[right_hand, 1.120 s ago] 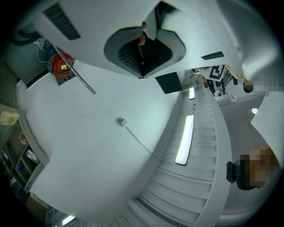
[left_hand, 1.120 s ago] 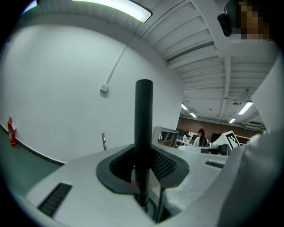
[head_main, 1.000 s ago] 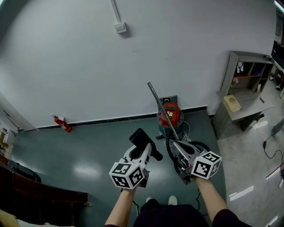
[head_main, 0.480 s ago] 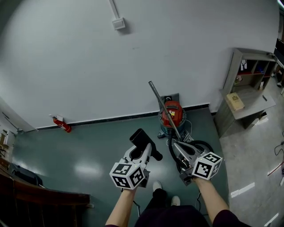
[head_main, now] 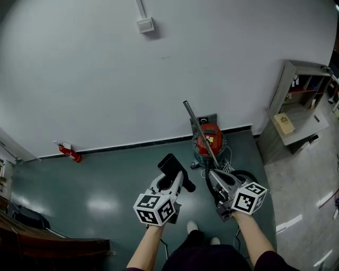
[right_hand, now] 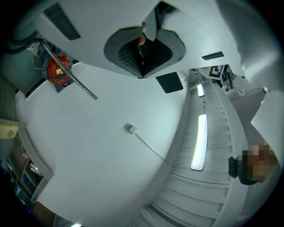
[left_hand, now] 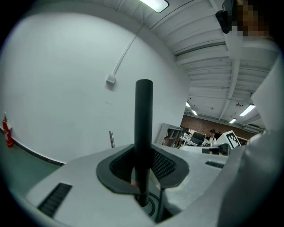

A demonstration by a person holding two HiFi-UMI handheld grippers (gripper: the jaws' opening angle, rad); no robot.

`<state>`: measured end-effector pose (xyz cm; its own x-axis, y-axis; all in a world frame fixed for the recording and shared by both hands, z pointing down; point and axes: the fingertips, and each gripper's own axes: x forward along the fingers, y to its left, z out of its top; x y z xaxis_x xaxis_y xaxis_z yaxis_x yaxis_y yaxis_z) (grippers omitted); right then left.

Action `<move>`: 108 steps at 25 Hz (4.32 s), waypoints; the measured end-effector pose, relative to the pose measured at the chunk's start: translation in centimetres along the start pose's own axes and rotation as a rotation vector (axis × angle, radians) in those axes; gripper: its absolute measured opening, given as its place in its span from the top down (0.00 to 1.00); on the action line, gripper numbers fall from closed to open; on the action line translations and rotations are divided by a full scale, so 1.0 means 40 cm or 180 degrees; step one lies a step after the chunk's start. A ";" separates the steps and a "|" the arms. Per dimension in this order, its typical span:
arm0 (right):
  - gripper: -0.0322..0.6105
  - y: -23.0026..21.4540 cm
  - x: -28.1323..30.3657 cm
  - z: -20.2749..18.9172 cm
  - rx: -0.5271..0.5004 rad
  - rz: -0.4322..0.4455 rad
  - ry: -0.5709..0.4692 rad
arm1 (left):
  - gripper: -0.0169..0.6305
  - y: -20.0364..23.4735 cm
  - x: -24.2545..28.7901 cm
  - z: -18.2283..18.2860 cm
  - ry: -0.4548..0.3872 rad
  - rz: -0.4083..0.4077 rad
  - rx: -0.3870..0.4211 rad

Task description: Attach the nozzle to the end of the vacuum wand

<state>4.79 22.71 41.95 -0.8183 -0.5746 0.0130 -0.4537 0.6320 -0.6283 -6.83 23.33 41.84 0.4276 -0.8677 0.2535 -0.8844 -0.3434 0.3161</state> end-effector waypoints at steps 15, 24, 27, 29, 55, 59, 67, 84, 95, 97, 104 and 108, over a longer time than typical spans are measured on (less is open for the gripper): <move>0.92 -0.022 0.128 0.013 -0.0046 -0.0256 -0.0035 | 0.84 0.135 0.060 0.049 0.0051 -0.0199 -0.0076; 0.92 -0.079 0.179 0.032 0.0018 -0.0301 -0.0092 | 0.84 0.189 0.111 0.053 0.0109 -0.0193 -0.0099; 0.92 -0.101 0.198 0.035 0.0032 -0.0302 -0.0089 | 0.84 0.207 0.132 0.054 0.0114 -0.0185 -0.0122; 0.92 -0.113 0.214 0.042 0.0033 -0.0296 -0.0089 | 0.84 0.222 0.147 0.057 0.0120 -0.0173 -0.0120; 0.92 -0.393 0.424 0.258 0.0130 -0.0186 -0.0059 | 0.84 0.333 0.510 0.216 0.0142 -0.0052 -0.0069; 0.92 -0.437 0.441 0.282 0.0165 -0.0160 -0.0034 | 0.84 0.345 0.560 0.229 0.0160 -0.0002 -0.0076; 0.92 -0.503 0.477 0.294 0.0272 -0.0114 0.0067 | 0.84 0.370 0.621 0.247 0.0174 0.0104 -0.0069; 0.92 -0.611 0.610 0.304 0.0347 -0.0234 0.0106 | 0.84 0.504 0.740 0.285 0.0200 0.0103 -0.0095; 0.92 -0.692 0.722 0.317 0.0430 -0.0392 0.0099 | 0.84 0.613 0.852 0.319 0.0287 0.0027 -0.0146; 0.92 -0.708 0.739 0.317 0.0429 -0.0431 0.0099 | 0.84 0.633 0.871 0.324 0.0295 0.0015 -0.0161; 0.92 -0.765 0.788 0.297 0.0280 -0.0618 0.0154 | 0.84 0.683 0.935 0.343 0.0313 -0.0059 -0.0114; 0.92 -0.801 0.813 0.282 0.0102 -0.0775 0.0239 | 0.84 0.697 0.970 0.362 0.0303 -0.0139 -0.0130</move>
<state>-3.31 -22.08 53.74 -0.7107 -0.6669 0.2238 -0.6302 0.4622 -0.6239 -17.62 -25.13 47.26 0.4831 -0.8136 0.3236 -0.8570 -0.3636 0.3652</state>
